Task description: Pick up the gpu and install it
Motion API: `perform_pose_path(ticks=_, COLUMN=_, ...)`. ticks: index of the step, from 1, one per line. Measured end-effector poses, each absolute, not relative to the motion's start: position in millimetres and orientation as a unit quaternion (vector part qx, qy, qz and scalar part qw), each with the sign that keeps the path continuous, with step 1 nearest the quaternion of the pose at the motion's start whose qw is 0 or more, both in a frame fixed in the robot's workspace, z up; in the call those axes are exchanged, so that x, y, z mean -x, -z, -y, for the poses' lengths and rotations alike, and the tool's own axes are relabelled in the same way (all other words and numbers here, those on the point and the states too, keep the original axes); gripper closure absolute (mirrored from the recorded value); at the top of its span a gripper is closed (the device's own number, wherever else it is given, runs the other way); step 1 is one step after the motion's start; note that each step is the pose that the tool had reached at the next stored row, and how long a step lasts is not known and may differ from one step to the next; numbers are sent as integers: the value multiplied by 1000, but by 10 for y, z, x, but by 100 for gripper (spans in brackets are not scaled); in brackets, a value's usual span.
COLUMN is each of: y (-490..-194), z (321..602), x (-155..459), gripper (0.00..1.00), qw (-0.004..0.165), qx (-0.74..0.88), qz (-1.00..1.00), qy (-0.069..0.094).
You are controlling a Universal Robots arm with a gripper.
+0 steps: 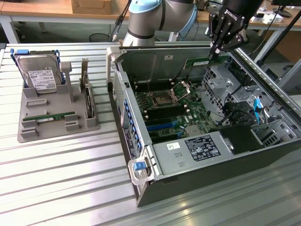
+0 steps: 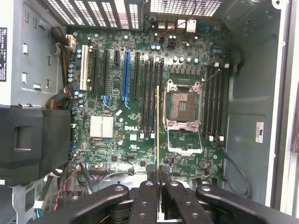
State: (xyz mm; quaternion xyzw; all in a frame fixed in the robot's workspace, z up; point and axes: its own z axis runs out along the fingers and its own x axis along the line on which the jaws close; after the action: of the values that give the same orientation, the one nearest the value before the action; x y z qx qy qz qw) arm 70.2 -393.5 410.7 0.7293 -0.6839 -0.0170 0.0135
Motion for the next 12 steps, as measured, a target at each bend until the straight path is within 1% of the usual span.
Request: perform_pose_path(ticks=12, y=-4073, z=3935, x=-702, gripper=87, qw=13, qx=-729, qz=684, qy=17)
